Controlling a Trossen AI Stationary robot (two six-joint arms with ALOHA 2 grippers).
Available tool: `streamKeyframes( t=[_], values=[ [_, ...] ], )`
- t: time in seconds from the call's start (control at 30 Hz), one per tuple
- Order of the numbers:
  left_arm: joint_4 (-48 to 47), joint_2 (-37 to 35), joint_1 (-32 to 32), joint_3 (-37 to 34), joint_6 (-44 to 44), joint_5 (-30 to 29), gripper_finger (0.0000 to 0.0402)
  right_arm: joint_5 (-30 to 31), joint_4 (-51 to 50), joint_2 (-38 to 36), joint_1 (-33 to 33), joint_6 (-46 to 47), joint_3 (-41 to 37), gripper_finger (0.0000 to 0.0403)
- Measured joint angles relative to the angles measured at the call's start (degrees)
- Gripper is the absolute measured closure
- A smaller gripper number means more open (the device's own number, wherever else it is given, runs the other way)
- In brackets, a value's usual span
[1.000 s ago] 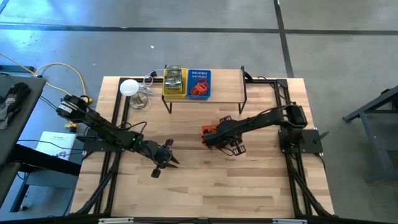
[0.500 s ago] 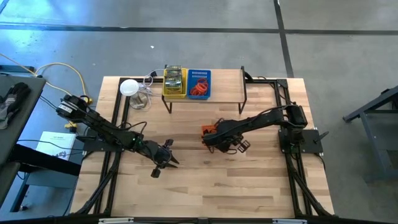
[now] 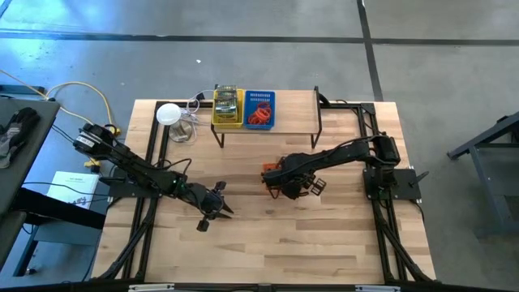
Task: Pick & Place Office Desk Supplies
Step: Put the orange bin with rubber bands on the shelf
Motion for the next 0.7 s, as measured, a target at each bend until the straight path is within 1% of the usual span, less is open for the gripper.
streamKeyframes(
  t=[0.17,0.27,0.4,0.57,0.7],
  values=[
    [0.0,0.0,0.0,-0.02,0.83,-0.32,0.0322,0.04,0.31,0.67,-1.05,-3.48,-0.58,0.0289],
    [0.0,0.0,0.0,-0.02,0.83,-0.32,0.0322,0.09,0.63,0.62,-1.41,-7.41,-2.57,0.0289],
    [0.0,0.0,0.0,-0.02,0.88,-0.64,0.0322,-0.09,0.7,0.64,-2.07,-9.85,-4.97,0.0289],
    [0.0,0.0,0.01,-0.02,2.48,-3.32,0.0322,3.43,6.21,0.64,-1.22,-9.79,-7.04,0.0289],
    [0.0,0.0,1.08,-0.02,3.04,-3.77,0.0322,0.68,8.62,0.64,-1.12,-7.9,-7.02,0.0289]
  ],
)
